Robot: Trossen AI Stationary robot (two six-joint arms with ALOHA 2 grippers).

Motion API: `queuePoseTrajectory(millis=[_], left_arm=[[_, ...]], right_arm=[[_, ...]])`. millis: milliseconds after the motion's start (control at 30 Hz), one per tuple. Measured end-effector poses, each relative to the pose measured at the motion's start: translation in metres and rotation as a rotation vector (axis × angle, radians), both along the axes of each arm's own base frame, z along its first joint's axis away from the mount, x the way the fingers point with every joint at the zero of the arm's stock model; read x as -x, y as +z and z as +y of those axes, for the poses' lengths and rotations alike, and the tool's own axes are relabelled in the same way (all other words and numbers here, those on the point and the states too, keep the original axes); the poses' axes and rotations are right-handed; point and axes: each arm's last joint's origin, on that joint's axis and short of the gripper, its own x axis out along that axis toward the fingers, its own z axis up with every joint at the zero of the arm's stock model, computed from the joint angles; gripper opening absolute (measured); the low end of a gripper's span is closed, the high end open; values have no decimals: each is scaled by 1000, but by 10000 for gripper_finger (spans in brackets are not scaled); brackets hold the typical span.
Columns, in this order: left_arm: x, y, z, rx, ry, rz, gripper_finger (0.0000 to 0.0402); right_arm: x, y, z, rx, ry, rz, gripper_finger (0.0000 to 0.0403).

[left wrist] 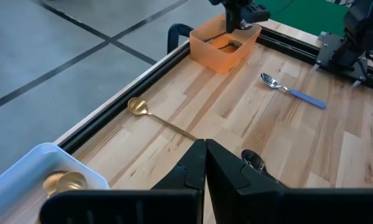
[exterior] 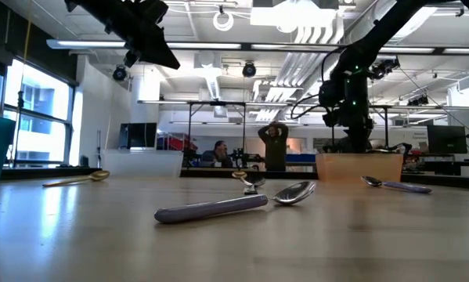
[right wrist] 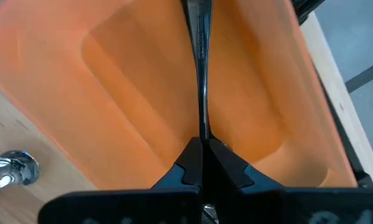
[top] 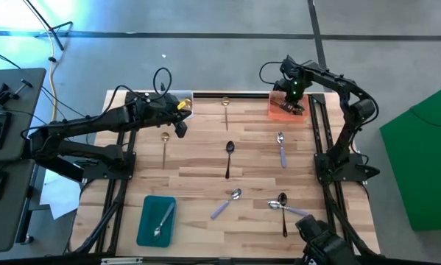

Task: Sort silverware by color (type)
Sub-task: Put the top black spoon into the orange bin

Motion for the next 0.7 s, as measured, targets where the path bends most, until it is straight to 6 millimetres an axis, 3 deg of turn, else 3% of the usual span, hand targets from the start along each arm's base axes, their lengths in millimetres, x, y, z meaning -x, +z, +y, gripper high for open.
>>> queuePoseTrajectory(millis=[267,433,567,700], left_arm=[[0,0,0,18,5,-10,0],[-4,-4,1,46,-9,0,0],[-11,-11,3,70,-16,15,0],[-18,-16,2,90,-51,20,0]], right_arm=[[-1,-5,-2,-10,-4,7,14],[-1,-3,-4,5,-17,16,46],[-3,14,-9,46,-27,34,85],[-5,46,-6,39,-46,-10,102]])
